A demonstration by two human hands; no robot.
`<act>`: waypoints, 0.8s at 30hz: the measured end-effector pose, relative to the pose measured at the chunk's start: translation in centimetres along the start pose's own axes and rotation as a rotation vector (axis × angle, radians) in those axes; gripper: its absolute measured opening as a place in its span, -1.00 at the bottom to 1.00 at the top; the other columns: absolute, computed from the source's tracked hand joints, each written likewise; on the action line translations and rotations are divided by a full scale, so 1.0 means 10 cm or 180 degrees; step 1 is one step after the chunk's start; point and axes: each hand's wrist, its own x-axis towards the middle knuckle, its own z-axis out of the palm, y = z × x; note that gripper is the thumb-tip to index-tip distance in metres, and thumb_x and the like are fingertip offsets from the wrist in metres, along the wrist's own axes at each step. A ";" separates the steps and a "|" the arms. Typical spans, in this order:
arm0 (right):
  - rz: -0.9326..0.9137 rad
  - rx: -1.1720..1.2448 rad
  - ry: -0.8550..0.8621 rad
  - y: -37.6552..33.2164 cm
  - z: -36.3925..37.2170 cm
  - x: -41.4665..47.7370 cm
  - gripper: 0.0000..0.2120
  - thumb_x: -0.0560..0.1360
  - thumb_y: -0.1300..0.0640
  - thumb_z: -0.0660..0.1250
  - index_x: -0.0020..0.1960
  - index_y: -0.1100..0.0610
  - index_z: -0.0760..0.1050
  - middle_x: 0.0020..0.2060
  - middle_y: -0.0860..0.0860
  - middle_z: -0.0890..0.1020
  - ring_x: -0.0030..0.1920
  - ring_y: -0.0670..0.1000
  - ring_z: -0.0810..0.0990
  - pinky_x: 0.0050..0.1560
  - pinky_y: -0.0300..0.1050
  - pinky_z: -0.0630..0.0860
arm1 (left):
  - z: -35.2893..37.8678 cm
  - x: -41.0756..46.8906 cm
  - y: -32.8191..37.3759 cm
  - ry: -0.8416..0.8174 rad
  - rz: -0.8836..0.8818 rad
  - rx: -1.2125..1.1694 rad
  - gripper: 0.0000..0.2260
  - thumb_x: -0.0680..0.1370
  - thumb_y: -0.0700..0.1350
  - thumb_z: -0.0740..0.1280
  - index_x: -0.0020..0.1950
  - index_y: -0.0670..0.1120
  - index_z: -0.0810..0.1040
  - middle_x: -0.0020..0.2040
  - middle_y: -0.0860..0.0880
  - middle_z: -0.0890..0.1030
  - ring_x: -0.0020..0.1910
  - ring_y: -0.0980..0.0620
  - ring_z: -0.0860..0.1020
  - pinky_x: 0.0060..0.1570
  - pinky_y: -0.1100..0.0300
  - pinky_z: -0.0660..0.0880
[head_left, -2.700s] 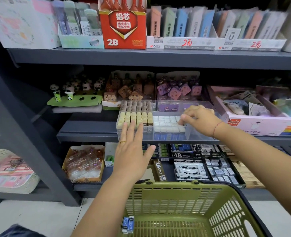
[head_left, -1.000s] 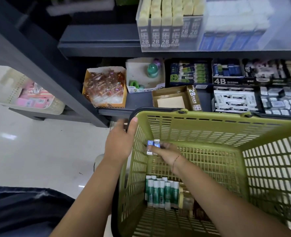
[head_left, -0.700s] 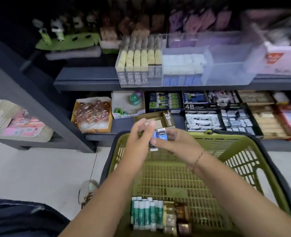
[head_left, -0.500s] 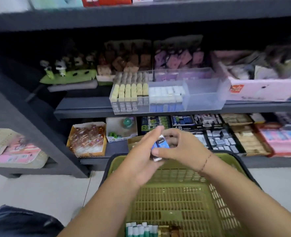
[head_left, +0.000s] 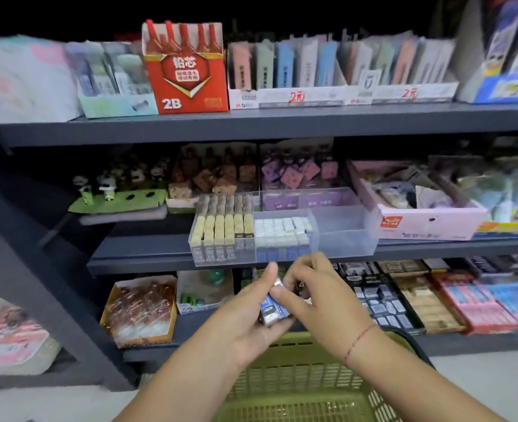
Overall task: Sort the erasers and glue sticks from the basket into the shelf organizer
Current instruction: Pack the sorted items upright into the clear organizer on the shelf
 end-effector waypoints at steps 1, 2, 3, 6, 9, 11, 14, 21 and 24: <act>0.0099 -0.0009 -0.0085 0.01 -0.03 0.05 -0.77 0.47 -0.08 0.36 -0.24 0.02 0.45 -0.15 -0.12 0.43 -0.27 -0.21 0.42 -0.20 -0.34 0.34 | 0.00 0.02 0.00 0.0098 -0.0021 -0.0009 -0.63 0.39 -0.10 0.44 0.09 -0.29 0.54 -0.13 -0.27 0.68 -0.24 -0.12 0.69 -0.24 -0.02 0.65; 0.0210 0.0135 -0.0203 0.02 -0.05 0.09 -0.76 0.46 -0.07 0.38 -0.27 0.04 0.46 -0.19 -0.11 0.46 -0.32 -0.23 0.41 -0.23 -0.36 0.32 | 0.00 0.04 0.01 0.0158 -0.0036 -0.0043 -0.65 0.42 -0.10 0.44 0.08 -0.30 0.54 -0.13 -0.28 0.68 -0.25 -0.12 0.69 -0.22 -0.03 0.64; 0.0340 0.0406 -0.0335 0.02 -0.07 0.13 -0.75 0.46 -0.06 0.40 -0.29 0.06 0.47 -0.26 -0.10 0.50 -0.37 -0.23 0.40 -0.25 -0.37 0.31 | 0.01 0.05 0.02 0.0182 -0.0049 -0.0085 -0.68 0.44 -0.11 0.43 0.07 -0.30 0.54 -0.13 -0.29 0.68 -0.25 -0.12 0.69 -0.18 -0.05 0.62; 0.0780 0.1707 -0.0641 -0.01 -0.14 0.22 -0.75 0.48 0.04 0.39 -0.29 0.14 0.46 -0.47 -0.03 0.45 -0.47 -0.15 0.35 -0.39 -0.32 0.32 | 0.03 0.05 0.10 0.0193 -0.0047 -0.0170 -0.74 0.47 -0.12 0.41 0.00 -0.31 0.56 -0.17 -0.27 0.68 -0.25 -0.13 0.67 -0.24 0.00 0.65; 0.0964 0.2273 -0.0438 0.05 -0.35 0.42 -0.81 0.50 0.12 0.37 -0.25 0.14 0.46 -0.49 0.00 0.43 -0.51 -0.11 0.32 -0.53 -0.34 0.27 | 0.02 0.06 0.18 0.0319 -0.0034 -0.0276 -0.74 0.38 -0.19 0.47 -0.03 -0.30 0.56 -0.13 -0.28 0.61 -0.15 -0.14 0.60 -0.34 -0.03 0.63; 0.0852 0.1815 0.0098 0.15 -0.54 0.65 -0.91 0.50 0.18 0.37 -0.14 0.15 0.48 -0.52 -0.01 0.46 -0.54 -0.10 0.37 -0.55 -0.32 0.32 | -0.01 0.06 0.22 0.0406 -0.0064 -0.0305 -0.78 0.37 -0.26 0.48 -0.06 -0.30 0.56 -0.09 -0.29 0.58 -0.13 -0.14 0.58 -0.34 -0.08 0.62; 0.0523 0.1006 0.0636 0.32 -0.73 0.99 -0.92 0.48 0.27 0.39 -0.10 0.16 0.49 -0.55 0.00 0.52 -0.57 -0.11 0.46 -0.53 -0.29 0.41 | -0.05 0.06 0.25 0.0423 -0.0115 -0.0293 -0.84 0.41 -0.32 0.46 -0.06 -0.31 0.57 -0.09 -0.30 0.57 -0.11 -0.15 0.58 -0.37 -0.08 0.62; 0.0349 -0.0542 0.0498 0.41 -0.66 1.31 -0.86 0.42 0.23 0.41 -0.24 0.10 0.46 -0.35 0.04 0.64 -0.35 0.03 0.63 -0.21 -0.06 0.61 | -0.07 0.06 0.30 0.0450 -0.0117 -0.0232 -0.88 0.41 -0.32 0.46 -0.11 -0.31 0.57 -0.14 -0.26 0.58 -0.16 -0.15 0.57 -0.36 -0.13 0.59; 0.0317 -0.0847 0.0350 0.34 -0.62 1.36 -0.93 0.41 0.22 0.38 -0.21 0.13 0.50 -0.35 -0.02 0.61 -0.29 0.03 0.59 -0.17 -0.07 0.58 | -0.07 0.05 0.30 0.0475 -0.0091 -0.0242 -0.88 0.42 -0.32 0.46 -0.11 -0.31 0.56 -0.16 -0.26 0.57 -0.16 -0.15 0.57 -0.36 -0.13 0.59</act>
